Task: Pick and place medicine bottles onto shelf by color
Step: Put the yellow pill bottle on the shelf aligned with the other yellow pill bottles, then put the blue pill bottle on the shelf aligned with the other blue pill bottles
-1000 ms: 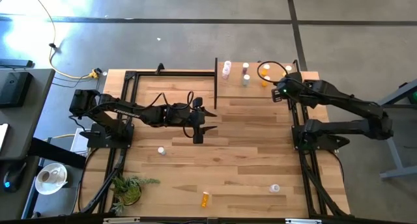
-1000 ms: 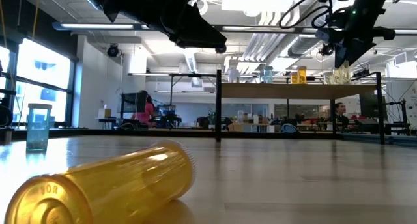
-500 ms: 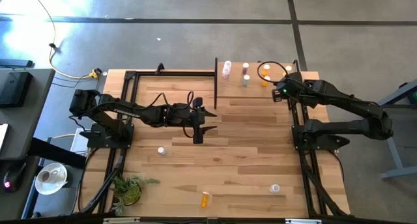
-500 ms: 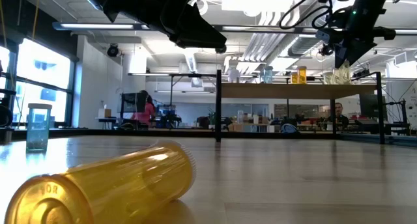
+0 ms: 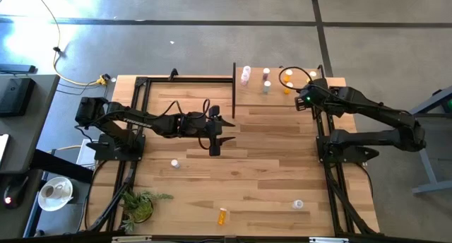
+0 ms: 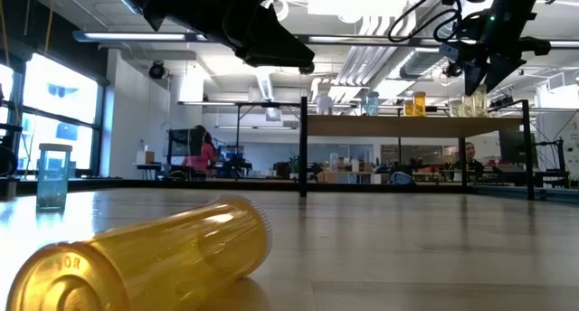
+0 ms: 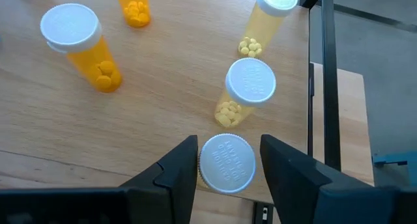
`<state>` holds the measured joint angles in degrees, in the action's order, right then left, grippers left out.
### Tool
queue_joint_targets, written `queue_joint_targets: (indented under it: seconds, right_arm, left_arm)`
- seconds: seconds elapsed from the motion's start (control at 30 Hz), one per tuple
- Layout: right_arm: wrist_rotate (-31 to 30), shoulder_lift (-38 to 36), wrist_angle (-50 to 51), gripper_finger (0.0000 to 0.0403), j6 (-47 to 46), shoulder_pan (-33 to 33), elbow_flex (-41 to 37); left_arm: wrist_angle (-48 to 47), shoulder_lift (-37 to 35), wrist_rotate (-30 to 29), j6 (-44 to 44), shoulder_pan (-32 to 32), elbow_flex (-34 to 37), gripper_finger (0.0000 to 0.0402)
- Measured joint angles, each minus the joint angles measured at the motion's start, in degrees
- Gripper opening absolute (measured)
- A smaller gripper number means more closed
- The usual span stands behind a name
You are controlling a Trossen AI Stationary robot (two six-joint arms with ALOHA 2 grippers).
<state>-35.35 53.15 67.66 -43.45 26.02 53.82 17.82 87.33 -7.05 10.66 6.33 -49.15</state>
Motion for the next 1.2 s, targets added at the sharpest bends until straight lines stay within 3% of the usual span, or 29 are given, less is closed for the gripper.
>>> queue_joint_targets:
  seconds: [0.8,1.2]
  right_arm:
    - [-1.9,0.0,-0.3,0.0155,2.2,0.0,0.1]
    - [-0.2,0.0,0.2,0.0155,3.0,-0.3,5.5]
  left_arm:
    - [0.0,0.0,0.0,0.0,0.0,0.0,0.0203]
    - [-3.4,0.0,0.0,0.0,0.0,0.0,0.0205]
